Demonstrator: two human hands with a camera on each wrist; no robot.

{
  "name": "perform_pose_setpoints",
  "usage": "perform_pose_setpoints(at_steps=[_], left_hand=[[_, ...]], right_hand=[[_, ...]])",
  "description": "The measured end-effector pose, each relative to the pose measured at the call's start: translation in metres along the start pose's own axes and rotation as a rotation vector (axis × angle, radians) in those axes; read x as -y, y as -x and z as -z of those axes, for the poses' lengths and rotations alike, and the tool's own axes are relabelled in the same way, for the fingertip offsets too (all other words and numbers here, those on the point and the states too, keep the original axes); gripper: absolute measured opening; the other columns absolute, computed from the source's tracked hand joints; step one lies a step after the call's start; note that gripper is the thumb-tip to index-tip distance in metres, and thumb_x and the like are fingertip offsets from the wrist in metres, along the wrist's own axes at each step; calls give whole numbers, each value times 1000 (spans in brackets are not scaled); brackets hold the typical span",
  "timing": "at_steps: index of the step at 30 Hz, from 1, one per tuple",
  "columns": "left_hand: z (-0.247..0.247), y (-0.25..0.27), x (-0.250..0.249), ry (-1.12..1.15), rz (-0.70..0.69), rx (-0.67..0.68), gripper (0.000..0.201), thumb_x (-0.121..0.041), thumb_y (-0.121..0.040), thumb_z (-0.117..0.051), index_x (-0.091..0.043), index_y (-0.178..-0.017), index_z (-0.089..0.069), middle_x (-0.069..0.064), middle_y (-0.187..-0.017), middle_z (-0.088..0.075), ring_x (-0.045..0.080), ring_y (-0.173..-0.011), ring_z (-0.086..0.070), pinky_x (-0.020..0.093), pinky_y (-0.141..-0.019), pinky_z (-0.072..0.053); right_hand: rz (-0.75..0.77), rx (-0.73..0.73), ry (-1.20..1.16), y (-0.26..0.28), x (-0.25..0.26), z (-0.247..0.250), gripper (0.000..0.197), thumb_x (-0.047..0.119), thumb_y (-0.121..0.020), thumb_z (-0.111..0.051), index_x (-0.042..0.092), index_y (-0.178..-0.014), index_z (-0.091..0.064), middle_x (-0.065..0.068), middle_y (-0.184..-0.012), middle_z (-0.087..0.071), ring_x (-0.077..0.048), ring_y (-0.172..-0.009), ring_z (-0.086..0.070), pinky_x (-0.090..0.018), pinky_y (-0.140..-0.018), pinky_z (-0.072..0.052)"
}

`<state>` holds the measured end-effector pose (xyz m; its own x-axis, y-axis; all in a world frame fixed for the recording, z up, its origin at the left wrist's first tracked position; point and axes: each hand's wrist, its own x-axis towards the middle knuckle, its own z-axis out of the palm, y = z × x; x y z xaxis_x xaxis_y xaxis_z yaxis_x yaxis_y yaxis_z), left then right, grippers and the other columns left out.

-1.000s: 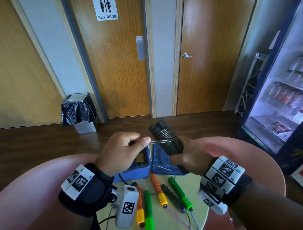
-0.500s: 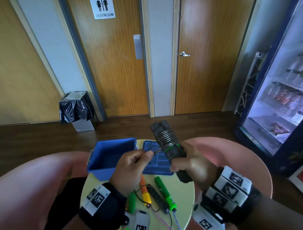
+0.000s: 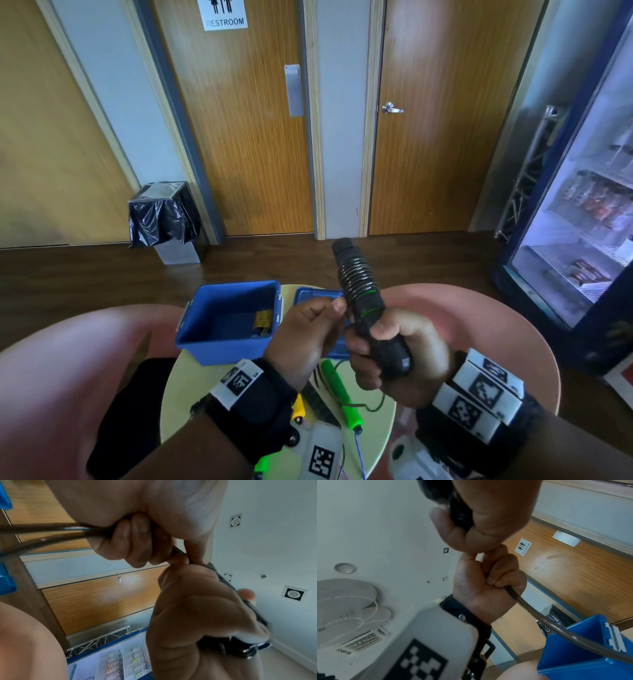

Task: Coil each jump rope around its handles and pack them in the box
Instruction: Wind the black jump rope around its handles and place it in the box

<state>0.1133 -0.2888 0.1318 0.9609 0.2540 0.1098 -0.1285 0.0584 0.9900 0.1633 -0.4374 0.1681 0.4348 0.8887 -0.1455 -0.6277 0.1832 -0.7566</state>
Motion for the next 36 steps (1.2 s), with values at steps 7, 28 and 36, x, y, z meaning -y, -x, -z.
perform_pose_setpoints(at_steps=[7,28,36], left_hand=[[-2,-7,-11,49,-6,1,44,-53,-71,-72,-16,-90,-56,7,-67,-58,21,-54,-49,29,-54,-38],[22,-3,-34,-304,-147,-302,35,-52,-77,-75,-18,-85,-74,-9,-79,-74,4,-79,-68,28,-72,-47],[50,2,-50,142,-201,-66,56,-49,-67,-85,-6,-101,-73,21,-98,-70,34,-92,-64,51,-85,-48]], right_hand=[[-130,201,-39,4,15,2,62,26,-44,-80,9,-96,-49,-11,-68,-49,-23,-49,-51,-26,-49,-44],[195,-309,1154,-37,11,-24,45,28,-57,-79,17,-95,-56,-7,-74,-66,-19,-59,-67,-45,-53,-58],[239,-61,637,-35,12,-64,35,5,-52,-67,-2,-81,-50,-5,-54,-47,-15,-43,-46,-21,-42,-38]])
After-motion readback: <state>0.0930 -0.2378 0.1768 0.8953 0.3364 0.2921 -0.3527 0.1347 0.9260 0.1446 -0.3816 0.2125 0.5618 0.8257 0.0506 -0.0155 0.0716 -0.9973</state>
